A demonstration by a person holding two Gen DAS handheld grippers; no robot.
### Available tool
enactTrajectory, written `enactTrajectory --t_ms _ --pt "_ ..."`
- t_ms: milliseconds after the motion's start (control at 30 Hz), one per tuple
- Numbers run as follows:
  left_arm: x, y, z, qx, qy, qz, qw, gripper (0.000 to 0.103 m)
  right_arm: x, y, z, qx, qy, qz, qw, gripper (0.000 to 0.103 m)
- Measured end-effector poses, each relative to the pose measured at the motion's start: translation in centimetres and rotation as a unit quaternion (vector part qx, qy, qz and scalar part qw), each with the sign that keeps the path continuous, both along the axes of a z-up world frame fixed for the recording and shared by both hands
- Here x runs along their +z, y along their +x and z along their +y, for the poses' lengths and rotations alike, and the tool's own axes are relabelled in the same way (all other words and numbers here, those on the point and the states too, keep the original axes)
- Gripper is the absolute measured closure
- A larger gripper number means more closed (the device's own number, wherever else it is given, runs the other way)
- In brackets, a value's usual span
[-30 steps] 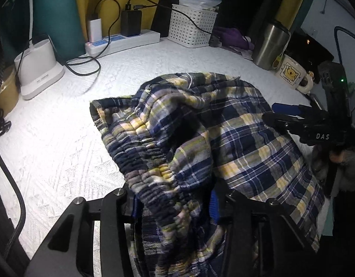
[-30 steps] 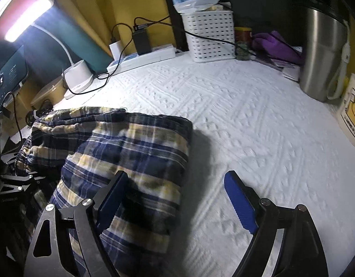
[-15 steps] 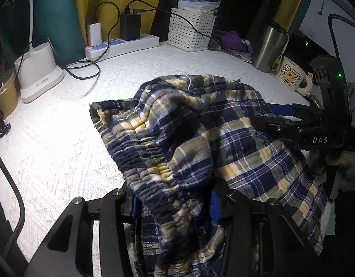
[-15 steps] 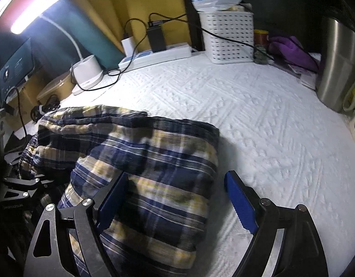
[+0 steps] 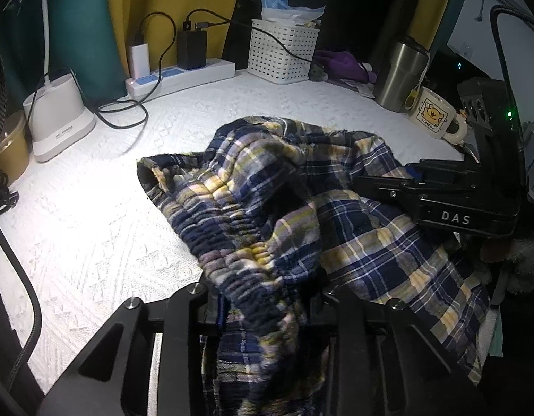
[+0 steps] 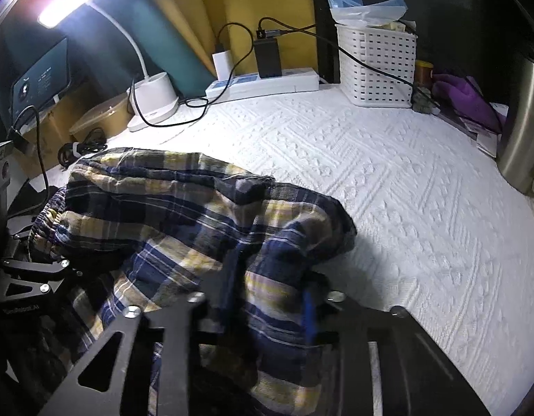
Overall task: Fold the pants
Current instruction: 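Lift the pants with the left gripper while the right gripper grasps the waistband too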
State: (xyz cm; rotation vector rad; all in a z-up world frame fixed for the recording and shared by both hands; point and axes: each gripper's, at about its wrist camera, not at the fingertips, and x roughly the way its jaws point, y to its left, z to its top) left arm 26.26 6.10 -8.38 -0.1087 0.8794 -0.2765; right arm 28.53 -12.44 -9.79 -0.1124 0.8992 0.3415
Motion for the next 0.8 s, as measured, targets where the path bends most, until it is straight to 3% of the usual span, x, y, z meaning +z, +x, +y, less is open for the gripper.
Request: enactTrajectory --t_ms 200,800 --pt "0.9 -0.5 -0.1 -0.004 0.001 -0.014 0.9999 0.076 1.0 -0.8 -0.2 -0.002 0.006 -0.023 1.0 0.084" --pt "6.7 -5.6 -0.9 -0.011 0.012 -0.095 0.9954 0.076 7.8 -7.0 0.1 0.0 0.005 -0.121 0.993 0.084"
